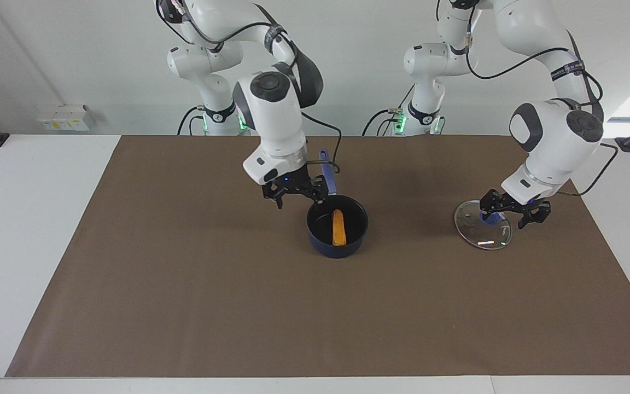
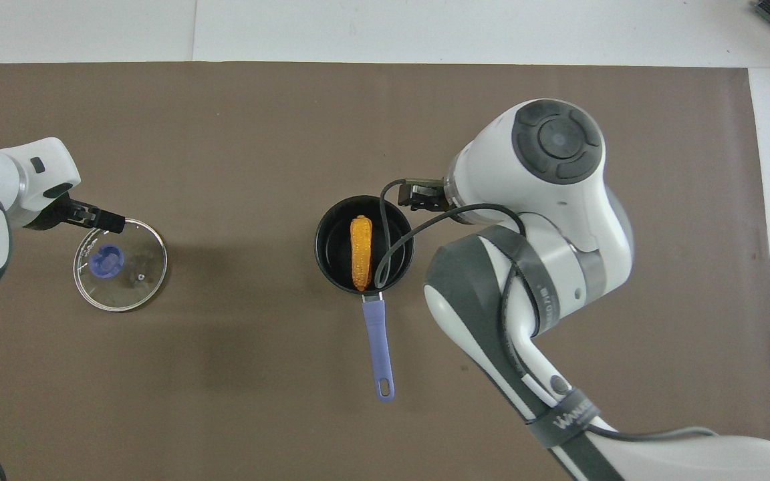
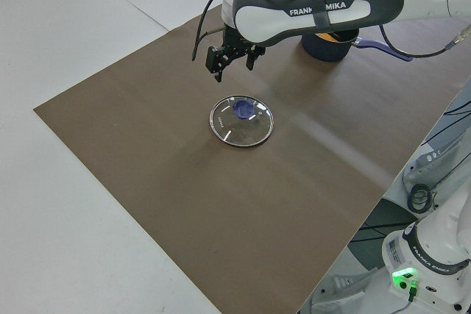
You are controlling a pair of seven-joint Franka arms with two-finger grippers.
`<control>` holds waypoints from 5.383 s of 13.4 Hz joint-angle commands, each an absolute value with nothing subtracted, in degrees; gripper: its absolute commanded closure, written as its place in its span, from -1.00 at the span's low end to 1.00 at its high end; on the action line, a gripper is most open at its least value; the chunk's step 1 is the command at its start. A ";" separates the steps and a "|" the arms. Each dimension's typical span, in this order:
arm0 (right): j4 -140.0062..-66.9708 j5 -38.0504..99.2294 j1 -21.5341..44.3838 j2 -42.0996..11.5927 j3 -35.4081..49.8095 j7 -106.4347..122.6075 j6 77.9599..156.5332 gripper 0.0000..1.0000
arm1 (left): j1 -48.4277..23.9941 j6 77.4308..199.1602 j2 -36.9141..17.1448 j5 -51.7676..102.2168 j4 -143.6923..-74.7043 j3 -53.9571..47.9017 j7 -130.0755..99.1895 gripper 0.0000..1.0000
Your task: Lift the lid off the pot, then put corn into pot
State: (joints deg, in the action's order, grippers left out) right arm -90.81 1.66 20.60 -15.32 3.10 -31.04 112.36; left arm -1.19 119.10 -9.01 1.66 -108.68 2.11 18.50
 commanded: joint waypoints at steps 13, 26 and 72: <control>-85.52 -0.18 2.90 2.18 3.52 -12.92 86.59 -1.00 | -3.87 94.58 -2.38 1.32 -95.36 2.90 3.34 -1.00; -90.09 1.93 2.11 6.33 -4.21 -0.79 84.55 -1.00 | -4.57 85.08 0.26 1.23 -88.42 2.37 3.60 -1.00; -93.08 -1.23 5.27 7.65 -8.44 0.70 85.17 -1.00 | -3.69 85.34 0.62 1.67 -88.95 3.08 3.25 -1.00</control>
